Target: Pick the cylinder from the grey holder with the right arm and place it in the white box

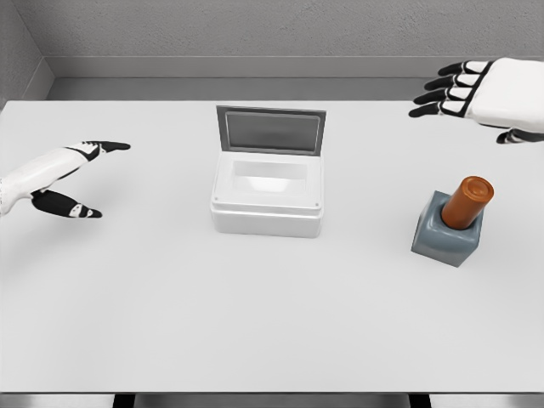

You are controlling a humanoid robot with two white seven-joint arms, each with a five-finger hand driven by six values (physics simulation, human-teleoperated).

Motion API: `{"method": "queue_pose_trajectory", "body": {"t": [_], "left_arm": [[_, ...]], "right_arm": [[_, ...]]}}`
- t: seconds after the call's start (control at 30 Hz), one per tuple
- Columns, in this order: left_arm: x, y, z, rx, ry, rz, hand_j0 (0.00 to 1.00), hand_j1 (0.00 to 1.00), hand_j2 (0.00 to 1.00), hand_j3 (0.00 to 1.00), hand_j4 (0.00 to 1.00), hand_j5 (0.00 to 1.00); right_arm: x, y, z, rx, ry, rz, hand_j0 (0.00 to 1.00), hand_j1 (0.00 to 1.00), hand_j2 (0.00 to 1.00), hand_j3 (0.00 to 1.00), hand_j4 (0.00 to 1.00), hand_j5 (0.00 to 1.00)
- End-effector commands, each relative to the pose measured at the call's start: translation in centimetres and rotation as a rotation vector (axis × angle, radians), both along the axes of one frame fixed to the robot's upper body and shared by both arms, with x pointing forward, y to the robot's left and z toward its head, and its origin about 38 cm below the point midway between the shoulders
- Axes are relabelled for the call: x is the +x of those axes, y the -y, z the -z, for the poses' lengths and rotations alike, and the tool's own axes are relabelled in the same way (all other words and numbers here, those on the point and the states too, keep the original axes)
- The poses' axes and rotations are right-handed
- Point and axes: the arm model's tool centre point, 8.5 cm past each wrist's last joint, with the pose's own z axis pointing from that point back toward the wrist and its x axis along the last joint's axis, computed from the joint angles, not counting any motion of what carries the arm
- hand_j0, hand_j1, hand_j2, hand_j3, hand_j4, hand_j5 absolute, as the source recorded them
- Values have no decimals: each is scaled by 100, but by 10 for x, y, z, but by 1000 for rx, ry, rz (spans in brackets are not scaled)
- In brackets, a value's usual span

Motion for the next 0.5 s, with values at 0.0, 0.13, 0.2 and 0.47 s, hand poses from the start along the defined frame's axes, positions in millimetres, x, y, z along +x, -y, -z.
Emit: {"method": "queue_pose_trajectory", "body": {"t": [0.0,0.13,0.2,0.47], "left_arm": [[1,5,3,-20,-3,3,100,100,100,100,100,100],[-2,0,26,-71,-94,-28,100,100,100,100,100,100],[1,10,31,-86,-130,-6,100,100,100,100,100,100],[29,45,3,-409,-149,-4,100,100,100,100,100,100]], "right_arm": [[0,0,0,3,-3,0,100,100,100,100,100,100],[0,0,1,6,-6,0,100,100,100,100,100,100],[2,9,-8,-1,11,28,100,100,100,100,100,100],[-1,20,4,-42,-33,56,100,100,100,100,100,100]]}}
